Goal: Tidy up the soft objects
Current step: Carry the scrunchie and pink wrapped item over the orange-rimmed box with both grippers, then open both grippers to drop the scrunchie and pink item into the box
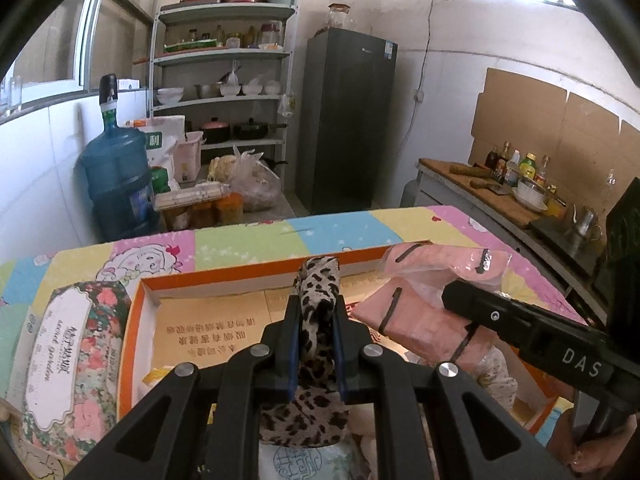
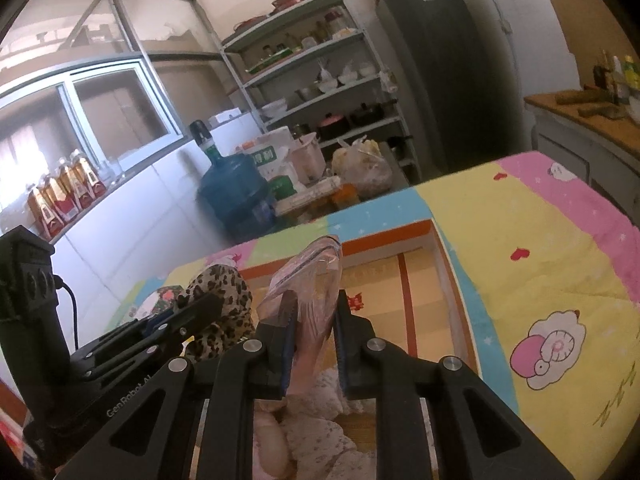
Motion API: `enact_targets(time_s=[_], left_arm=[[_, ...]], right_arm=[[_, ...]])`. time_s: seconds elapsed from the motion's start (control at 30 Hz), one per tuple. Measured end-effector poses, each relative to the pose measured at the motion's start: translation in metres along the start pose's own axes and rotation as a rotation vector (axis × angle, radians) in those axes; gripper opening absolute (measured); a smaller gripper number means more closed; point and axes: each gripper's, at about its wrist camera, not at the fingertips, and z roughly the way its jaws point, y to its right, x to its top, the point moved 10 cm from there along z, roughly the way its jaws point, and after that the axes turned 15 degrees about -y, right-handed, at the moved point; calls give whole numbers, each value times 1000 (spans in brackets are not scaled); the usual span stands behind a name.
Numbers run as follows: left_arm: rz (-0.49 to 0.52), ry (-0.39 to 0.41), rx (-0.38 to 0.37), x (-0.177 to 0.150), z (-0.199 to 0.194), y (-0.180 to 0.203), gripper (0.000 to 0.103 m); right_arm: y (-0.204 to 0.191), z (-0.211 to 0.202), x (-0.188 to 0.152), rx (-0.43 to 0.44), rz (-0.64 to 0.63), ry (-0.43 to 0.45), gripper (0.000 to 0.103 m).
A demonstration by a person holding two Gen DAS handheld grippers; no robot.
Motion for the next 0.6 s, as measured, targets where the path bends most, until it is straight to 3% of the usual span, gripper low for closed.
enact_targets(time_s=[0.13, 0.2, 0.27, 0.33, 0.37, 0.4, 0.6], left_arm=[[-7, -20, 3, -1, 3, -1, 16], [-8, -32, 2, -2, 5, -1, 25], [-14, -30, -3, -2, 4, -1, 46], [-19, -16, -7, -1, 0, -1, 55], [-21, -13, -6, -1, -1, -2, 60], [-23, -13, -6, -1, -2, -2, 61], [-29, -15, 2, -3, -8, -2, 64]], right_arm=[[6, 8, -4, -16, 19, -26, 25], [9, 10, -4, -26, 27, -38, 35], [13, 13, -6, -41, 35, -51, 38], [13, 13, -7, -43, 40, -54, 43], [14, 13, -8, -47, 42, -55, 51], [14, 12, -7, -51, 43, -53, 59], [18, 7, -9, -64, 60, -51, 70]])
